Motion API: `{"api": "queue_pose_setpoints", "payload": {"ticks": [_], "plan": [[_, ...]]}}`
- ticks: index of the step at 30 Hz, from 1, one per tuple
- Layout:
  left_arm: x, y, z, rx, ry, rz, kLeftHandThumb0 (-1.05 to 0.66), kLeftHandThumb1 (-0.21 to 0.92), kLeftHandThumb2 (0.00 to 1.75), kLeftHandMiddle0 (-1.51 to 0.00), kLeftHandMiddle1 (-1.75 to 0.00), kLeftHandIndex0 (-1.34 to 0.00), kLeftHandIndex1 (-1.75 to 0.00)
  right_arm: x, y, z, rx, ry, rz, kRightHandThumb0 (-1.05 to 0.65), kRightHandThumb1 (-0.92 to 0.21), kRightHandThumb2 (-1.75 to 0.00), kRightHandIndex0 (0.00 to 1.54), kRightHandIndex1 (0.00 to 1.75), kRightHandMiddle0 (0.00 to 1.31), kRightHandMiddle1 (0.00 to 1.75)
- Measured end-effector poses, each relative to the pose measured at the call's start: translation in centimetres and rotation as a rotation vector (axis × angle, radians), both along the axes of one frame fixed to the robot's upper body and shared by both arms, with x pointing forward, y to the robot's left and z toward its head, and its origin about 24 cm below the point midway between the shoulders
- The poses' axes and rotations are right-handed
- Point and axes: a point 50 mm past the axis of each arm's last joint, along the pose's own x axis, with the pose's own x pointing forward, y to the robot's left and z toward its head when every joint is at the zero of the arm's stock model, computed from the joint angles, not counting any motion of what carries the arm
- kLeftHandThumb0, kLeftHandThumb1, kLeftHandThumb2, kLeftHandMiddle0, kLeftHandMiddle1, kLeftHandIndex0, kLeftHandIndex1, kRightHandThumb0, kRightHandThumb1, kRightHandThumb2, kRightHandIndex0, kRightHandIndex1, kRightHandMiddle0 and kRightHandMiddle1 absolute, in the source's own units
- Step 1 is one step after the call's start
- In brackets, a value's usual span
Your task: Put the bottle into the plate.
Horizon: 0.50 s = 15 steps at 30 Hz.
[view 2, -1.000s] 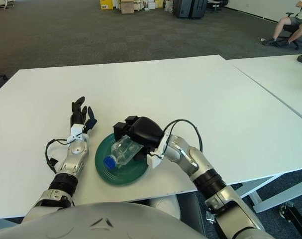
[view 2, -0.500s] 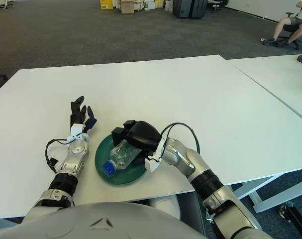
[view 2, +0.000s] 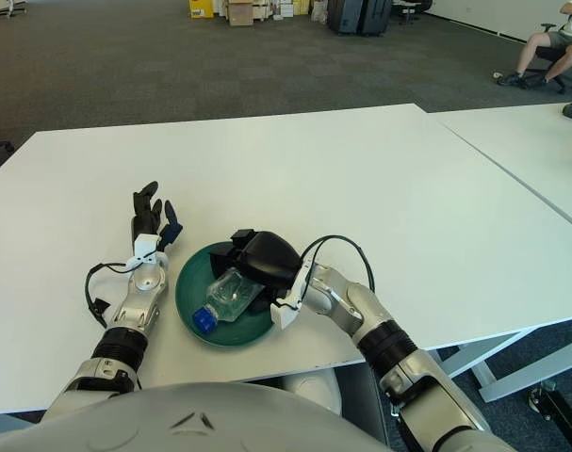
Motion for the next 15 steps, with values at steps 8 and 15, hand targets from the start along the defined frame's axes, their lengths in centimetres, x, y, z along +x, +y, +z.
{"api": "queue_pose_setpoints", "payload": {"ticks": [8, 15], "plan": [[0.03, -0.02, 0.09, 0.001, -0.004, -0.001, -0.83, 0.92, 0.93, -0.42, -0.01, 0.0, -0.78, -0.15, 0.18, -0.05, 0.008, -0.036, 0.008, 0.0, -0.12, -1.55, 0.76, 1.75, 0.52, 1.75], [0.02, -0.02, 0.06, 0.001, -0.003, 0.001, -0.83, 0.92, 0.93, -0.41, -0.01, 0.0, -0.78, -0.2, 0.17, -0.12, 0.013, -0.036, 0.011, 0.0, -0.12, -1.55, 0.76, 1.75, 0.52, 1.75]]}}
